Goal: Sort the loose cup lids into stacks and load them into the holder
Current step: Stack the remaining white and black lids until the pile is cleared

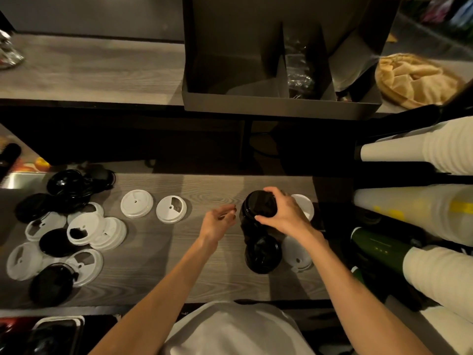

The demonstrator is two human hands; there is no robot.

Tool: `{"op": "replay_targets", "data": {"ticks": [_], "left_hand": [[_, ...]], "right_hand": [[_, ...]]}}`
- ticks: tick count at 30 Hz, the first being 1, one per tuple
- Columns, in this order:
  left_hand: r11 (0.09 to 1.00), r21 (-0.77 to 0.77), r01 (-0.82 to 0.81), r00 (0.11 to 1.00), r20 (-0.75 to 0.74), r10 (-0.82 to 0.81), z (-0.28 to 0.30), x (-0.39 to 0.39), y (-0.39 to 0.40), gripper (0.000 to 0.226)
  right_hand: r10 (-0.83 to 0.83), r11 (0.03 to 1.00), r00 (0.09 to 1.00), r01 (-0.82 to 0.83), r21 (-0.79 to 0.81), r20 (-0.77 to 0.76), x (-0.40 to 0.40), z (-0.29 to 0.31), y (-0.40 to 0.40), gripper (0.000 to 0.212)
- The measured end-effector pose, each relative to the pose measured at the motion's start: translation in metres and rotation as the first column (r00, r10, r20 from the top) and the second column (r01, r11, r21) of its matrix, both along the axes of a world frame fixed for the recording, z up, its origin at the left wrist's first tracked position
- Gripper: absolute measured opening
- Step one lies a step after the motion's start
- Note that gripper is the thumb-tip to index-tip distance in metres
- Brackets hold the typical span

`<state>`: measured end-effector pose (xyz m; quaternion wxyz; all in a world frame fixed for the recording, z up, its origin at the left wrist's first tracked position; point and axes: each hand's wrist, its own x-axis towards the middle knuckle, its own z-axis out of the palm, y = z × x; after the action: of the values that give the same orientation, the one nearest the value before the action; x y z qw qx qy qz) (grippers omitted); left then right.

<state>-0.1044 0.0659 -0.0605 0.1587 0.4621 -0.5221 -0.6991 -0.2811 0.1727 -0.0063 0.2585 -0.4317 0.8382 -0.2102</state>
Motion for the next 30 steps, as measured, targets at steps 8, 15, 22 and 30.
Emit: {"op": "replay_targets", "data": {"ticks": [8,15,22,30], "left_hand": [[1.000,0.022,0.015,0.998,-0.057,-0.014,-0.008,-0.015,0.012,0.045],[0.999,-0.034,-0.026,0.999,0.037,0.027,-0.013,-0.022,0.015,0.049],[0.997,-0.058,-0.050,0.993,0.106,0.056,-0.013,-0.028,0.014,0.040],[0.991,-0.132,-0.001,0.996,0.088,0.013,0.002,0.006,-0.003,0.028]], "right_hand": [[0.064,0.998,0.996,-0.062,0.030,-0.055,0.004,-0.013,-0.003,0.079],[0.050,0.999,0.996,-0.050,0.003,-0.075,0.010,-0.017,-0.002,0.078],[0.025,0.999,0.998,-0.023,0.047,-0.054,0.009,-0.017,-0.003,0.080],[0.030,0.998,0.992,-0.022,0.059,-0.125,0.027,-0.014,-0.018,0.093]]}}
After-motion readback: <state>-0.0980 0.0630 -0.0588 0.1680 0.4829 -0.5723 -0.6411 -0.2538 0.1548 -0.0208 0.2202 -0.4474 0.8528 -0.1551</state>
